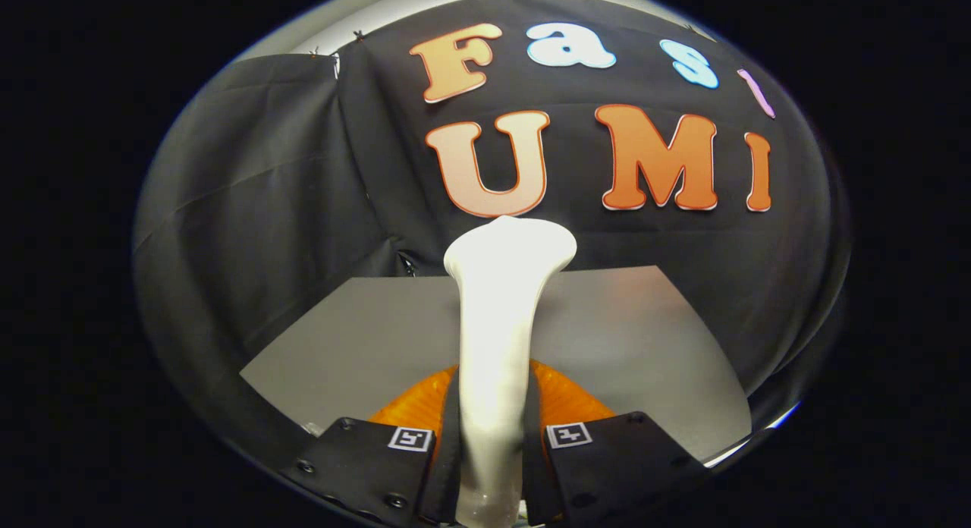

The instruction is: Iron the clothes twice with a garment steamer, once on the left side and once on the right side.

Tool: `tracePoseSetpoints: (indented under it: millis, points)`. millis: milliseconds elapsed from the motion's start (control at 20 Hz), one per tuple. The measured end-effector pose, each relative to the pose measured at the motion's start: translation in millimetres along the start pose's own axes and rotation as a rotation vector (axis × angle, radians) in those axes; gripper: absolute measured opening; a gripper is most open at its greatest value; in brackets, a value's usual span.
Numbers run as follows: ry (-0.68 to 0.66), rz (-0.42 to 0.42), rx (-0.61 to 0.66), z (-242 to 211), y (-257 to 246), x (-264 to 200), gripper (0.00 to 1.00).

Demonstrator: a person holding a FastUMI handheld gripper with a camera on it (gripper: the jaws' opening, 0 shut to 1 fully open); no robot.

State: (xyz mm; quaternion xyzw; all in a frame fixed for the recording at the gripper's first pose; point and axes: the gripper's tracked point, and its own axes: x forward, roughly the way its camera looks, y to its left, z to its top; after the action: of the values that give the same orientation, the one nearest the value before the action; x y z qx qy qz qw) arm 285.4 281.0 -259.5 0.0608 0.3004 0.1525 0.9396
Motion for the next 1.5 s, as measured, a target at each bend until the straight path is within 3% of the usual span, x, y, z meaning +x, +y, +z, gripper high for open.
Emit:
tracePoseSetpoints:
  millis: [350,850,1200,1500]
  points:
    - [-0.175,0.043,-0.056,52.2,7.7,-83.4,0.4]
    - [-0.335,0.142,-0.146,83.3,30.9,-228.7,0.4]
    - [-0.449,0.085,-0.183,111.4,5.4,-289.9,0.4]
    - [-0.489,-0.011,-0.177,120.7,-50.8,-312.1,0.4]
